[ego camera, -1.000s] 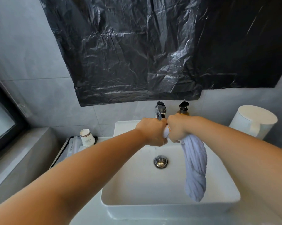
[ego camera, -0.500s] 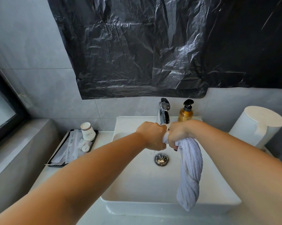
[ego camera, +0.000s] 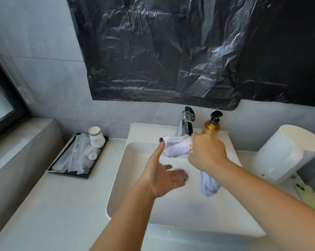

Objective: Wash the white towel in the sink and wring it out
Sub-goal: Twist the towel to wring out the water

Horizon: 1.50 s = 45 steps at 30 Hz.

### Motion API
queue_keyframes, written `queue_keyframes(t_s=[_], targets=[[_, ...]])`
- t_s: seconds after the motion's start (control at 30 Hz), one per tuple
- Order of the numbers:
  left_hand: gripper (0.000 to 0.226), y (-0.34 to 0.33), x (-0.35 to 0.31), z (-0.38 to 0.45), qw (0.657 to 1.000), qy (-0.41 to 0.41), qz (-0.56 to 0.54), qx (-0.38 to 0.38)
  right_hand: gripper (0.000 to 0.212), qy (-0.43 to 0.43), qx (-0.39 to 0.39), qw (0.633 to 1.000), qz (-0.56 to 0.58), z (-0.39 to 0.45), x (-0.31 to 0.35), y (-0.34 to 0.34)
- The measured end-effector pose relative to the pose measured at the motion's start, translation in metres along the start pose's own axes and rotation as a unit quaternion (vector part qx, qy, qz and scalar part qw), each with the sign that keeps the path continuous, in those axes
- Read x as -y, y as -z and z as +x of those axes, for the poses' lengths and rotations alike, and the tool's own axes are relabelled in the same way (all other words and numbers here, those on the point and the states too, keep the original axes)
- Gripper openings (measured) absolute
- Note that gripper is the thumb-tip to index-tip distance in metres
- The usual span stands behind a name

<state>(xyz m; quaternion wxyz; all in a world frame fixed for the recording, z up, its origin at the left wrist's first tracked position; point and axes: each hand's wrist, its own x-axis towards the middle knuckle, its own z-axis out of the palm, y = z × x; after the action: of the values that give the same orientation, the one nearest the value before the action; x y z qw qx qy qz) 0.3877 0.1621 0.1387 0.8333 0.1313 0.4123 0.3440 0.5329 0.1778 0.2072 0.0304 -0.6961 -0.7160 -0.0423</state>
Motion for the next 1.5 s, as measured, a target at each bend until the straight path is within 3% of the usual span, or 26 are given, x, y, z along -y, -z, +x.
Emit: queue_keyframes(t_s=[0.07,0.2,0.33,0.43,0.6,0.73,0.87,0.97,1.07,1.13,1.2,1.37,1.4,1.43,1.47,1.5], targets=[[0.101,-0.016,-0.008,-0.001,0.994,-0.024,-0.106,0.021,0.035,0.038,-0.016,0.999,-0.034,-0.015,0.015,-0.009],[0.058,-0.034,-0.021,0.002,0.969,-0.07,-0.227,-0.06,0.059,0.071,-0.021,0.995,-0.063,-0.039,0.039,-0.023],[0.024,-0.033,-0.012,0.011,0.953,-0.104,-0.274,-0.076,0.031,0.057,0.028,0.998,0.0,-0.049,0.032,-0.032],[0.017,-0.029,-0.001,0.016,0.943,-0.139,-0.301,-0.033,0.024,0.022,0.053,0.996,0.063,-0.05,0.026,-0.032],[0.011,-0.018,-0.001,0.022,0.943,-0.177,-0.277,0.056,0.017,-0.035,0.195,0.954,0.224,-0.034,0.014,-0.034],[0.016,-0.013,-0.007,0.028,0.942,-0.173,-0.261,0.121,0.025,-0.097,0.338,0.861,0.367,-0.018,0.008,-0.03],[0.023,-0.016,-0.013,0.036,0.947,-0.165,-0.231,0.151,0.026,-0.093,0.465,0.744,0.47,-0.005,-0.005,-0.031],[0.03,-0.019,-0.015,0.045,0.95,-0.183,-0.187,0.169,0.025,-0.122,0.516,0.598,0.6,-0.001,-0.013,-0.043],[0.022,-0.02,-0.012,0.052,0.95,-0.169,-0.15,0.217,0.045,-0.128,0.546,0.46,0.688,-0.005,-0.019,-0.063],[0.013,-0.02,-0.01,0.056,0.96,-0.151,-0.13,0.196,0.048,-0.116,0.54,0.407,0.727,-0.012,-0.02,-0.076],[0.01,-0.02,-0.008,0.061,0.972,-0.138,-0.119,0.146,0.054,-0.127,0.499,0.383,0.767,-0.023,-0.015,-0.086],[0.019,-0.023,-0.023,0.065,0.978,-0.118,-0.167,0.026,0.067,-0.248,0.317,0.288,0.869,-0.063,-0.012,-0.097],[0.019,-0.024,-0.029,0.064,0.977,-0.129,-0.167,0.007,0.065,-0.266,0.286,0.288,0.874,-0.073,-0.013,-0.104],[0.019,-0.025,-0.035,0.063,0.976,-0.141,-0.167,-0.013,0.057,-0.275,0.252,0.33,0.867,-0.084,-0.014,-0.112],[0.02,-0.026,-0.041,0.061,0.973,-0.152,-0.17,-0.036,0.043,-0.281,0.215,0.425,0.833,-0.095,-0.015,-0.12],[0.021,-0.027,-0.046,0.06,0.97,-0.163,-0.172,-0.058,0.028,-0.272,0.167,0.547,0.773,-0.108,-0.015,-0.129]])
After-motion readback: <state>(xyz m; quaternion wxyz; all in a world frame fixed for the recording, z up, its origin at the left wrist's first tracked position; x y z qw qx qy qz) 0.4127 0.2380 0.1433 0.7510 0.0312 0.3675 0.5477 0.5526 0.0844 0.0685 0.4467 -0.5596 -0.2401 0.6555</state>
